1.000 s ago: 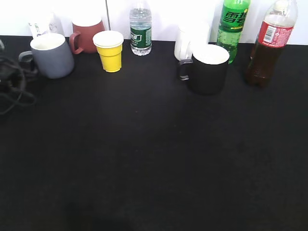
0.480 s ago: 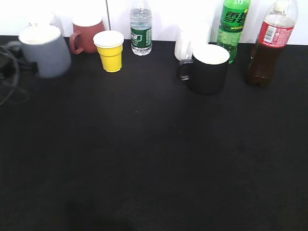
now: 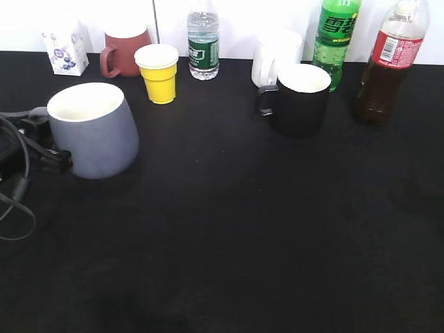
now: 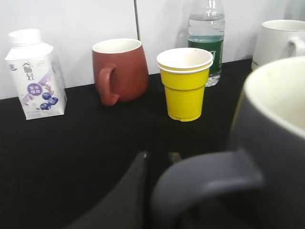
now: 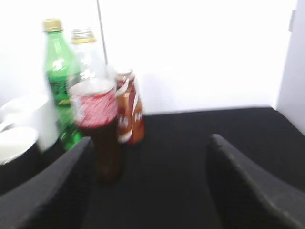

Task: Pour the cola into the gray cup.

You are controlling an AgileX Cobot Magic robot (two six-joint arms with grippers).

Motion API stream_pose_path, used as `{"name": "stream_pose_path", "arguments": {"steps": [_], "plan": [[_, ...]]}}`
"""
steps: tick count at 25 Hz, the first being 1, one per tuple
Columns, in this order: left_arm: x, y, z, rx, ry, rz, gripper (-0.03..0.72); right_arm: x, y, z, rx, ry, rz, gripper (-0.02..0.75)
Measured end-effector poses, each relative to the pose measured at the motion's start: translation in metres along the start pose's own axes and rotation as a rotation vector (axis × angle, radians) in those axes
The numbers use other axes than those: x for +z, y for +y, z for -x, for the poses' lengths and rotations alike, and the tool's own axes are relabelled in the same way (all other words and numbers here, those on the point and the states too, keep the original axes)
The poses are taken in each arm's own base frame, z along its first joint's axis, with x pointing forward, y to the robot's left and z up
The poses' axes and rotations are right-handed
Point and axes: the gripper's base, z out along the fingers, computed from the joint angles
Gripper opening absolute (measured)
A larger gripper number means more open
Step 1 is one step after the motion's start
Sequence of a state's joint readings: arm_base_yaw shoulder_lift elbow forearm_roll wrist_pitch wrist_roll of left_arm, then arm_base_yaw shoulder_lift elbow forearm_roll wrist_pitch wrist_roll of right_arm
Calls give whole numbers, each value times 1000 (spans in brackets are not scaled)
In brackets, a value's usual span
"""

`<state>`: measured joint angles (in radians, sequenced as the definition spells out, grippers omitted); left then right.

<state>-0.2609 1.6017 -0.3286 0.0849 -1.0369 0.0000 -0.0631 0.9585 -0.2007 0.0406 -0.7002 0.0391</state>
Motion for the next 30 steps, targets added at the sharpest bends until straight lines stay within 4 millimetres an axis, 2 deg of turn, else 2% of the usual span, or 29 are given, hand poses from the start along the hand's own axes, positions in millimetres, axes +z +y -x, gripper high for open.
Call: {"name": "stream_pose_path", "arguments": {"steps": [3,7,9,10,16,19,23,24,27,29,30], "plan": [[0,0,0,-1,-1,1,71,54,7,-29,-32,30,72,547],[0,0,0,-1,-1,1,71,113,36,-73,-32,98,178,566],[0,0,0,-1,-1,1,71,134,42,-93,-31,101,198,650],[0,0,0,-1,-2,1,71,143,43,-100,-31,106,199,664],[0,0,0,-1,-3,1,71,197,49,-132,-29,92,199,671],[0,0,0,-1,-3,1,71,219,53,-139,-30,57,205,655],[0,0,0,0,-3,-1,71,228,56,-137,-40,28,230,456],[0,0,0,1,-3,-2,71,228,56,-137,-42,24,231,429],[0,0,0,2,-3,-3,71,219,56,-141,-102,11,242,417],[0,-2,0,13,-3,-23,71,201,56,-134,-124,46,267,403],[0,-4,0,24,-3,-42,71,191,57,-124,-140,60,293,402]]}}
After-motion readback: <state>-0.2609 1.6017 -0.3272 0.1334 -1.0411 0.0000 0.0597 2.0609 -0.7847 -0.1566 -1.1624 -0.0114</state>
